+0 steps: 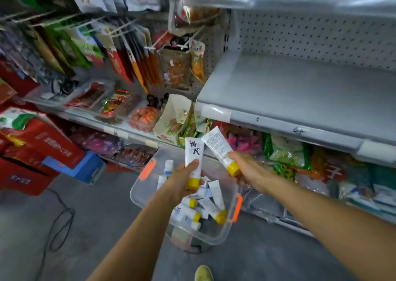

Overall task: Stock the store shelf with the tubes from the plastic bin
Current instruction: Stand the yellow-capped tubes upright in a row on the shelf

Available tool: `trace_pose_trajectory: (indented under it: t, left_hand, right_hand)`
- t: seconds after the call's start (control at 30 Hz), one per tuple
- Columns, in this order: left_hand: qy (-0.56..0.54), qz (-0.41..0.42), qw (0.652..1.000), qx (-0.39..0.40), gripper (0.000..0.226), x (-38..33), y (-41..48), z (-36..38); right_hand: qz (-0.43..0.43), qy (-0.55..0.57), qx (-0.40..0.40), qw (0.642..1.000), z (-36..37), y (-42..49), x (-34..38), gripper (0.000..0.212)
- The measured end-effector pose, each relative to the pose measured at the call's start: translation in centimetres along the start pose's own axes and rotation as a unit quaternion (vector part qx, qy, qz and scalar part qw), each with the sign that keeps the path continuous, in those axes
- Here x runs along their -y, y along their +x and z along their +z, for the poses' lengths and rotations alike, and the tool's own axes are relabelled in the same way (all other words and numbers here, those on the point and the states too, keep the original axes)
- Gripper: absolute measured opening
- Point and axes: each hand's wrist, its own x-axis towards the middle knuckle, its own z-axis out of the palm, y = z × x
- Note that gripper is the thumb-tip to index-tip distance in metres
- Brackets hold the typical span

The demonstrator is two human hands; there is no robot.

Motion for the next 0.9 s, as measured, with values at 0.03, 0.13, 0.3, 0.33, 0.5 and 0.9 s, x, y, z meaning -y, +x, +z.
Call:
trace_pose_trajectory:
  t: [0.03,0.13,0.3,0.33,0.5,0.9]
  left_hand:
    - [-0.024,0.017,1.0,0.011,0.032,-0.6,-1.1,1.5]
    - [-0.066,0.073,0.995,0.034,0.022,-2.4,-4.7,6.9]
    - [-0.063,0.145,0.986,0.06,0.03,-4.5,-10.0,15.7]
    - [-0.064,0.156,0.983,0.067,0.034,-4.8,-11.1,17.4]
    - [-0.057,0.203,0.974,0.087,0.031,-5.8,-16.0,24.9]
    - [0.051,0.362,0.929,0.057,0.026,-12.5,-22.9,35.9]
  right_hand:
    - [-0.013,0.018,0.002,1.0,-1.1,-1.5,0.7,0.021]
    - [-0.057,0.053,0.025,0.997,-4.8,-5.9,2.3,0.011]
    - [-0.122,-0.046,-0.018,0.991,-11.8,-12.6,3.1,0.044]
    - [-0.133,-0.064,-0.022,0.989,-13.1,-13.9,3.3,0.049]
    - [-0.18,-0.105,-0.041,0.977,-19.1,-19.7,4.4,0.033]
    - [-0.295,0.028,-0.088,0.951,-29.5,-27.0,9.0,0.036]
